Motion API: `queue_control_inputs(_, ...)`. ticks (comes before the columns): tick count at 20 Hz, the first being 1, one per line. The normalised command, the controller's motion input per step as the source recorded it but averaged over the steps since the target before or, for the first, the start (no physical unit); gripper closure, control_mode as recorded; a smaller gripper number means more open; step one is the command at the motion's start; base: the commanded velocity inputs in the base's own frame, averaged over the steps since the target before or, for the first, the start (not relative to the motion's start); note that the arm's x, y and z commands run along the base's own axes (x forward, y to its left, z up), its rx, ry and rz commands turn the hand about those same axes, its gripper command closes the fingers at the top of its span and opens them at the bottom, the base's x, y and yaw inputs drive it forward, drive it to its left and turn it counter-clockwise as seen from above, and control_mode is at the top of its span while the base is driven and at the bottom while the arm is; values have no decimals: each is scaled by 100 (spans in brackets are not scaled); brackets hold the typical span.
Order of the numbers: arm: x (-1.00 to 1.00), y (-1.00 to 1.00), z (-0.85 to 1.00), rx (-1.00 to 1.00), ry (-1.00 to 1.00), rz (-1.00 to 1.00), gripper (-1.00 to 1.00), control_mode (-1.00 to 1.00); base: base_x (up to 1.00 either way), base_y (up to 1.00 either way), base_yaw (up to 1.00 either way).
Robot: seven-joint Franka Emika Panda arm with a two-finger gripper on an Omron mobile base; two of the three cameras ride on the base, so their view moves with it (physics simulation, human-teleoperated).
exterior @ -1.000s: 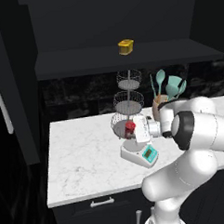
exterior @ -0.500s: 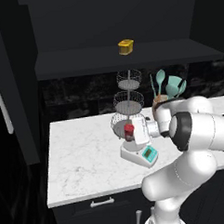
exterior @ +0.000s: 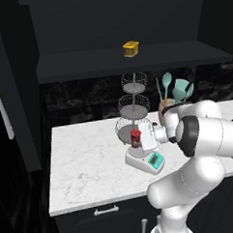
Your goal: Pick the yogurt and place it on the digital scale for weighing, and close the cabinet.
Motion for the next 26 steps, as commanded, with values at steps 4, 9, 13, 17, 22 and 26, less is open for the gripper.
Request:
queue_control_inputs(4, -14, -2, -6, 0, 0, 0, 100, -100, 0, 0, 0)
queue_control_inputs(9, 2, -5, -16, 0, 1, 0, 100, -100, 0, 0, 0)
queue_control_inputs(13, -29, -15, -2, 0, 3, 0, 100, -100, 0, 0, 0)
queue_control_inputs(17, -3, 0, -2, 0, 2, 0, 100, -100, 0, 0, 0)
queue_control_inputs(22, -17, 4, 0, 0, 2, 0, 100, -100, 0, 0, 0)
queue_control_inputs(26, -12, 5, 0, 0, 4, 0, 100, -100, 0, 0, 0)
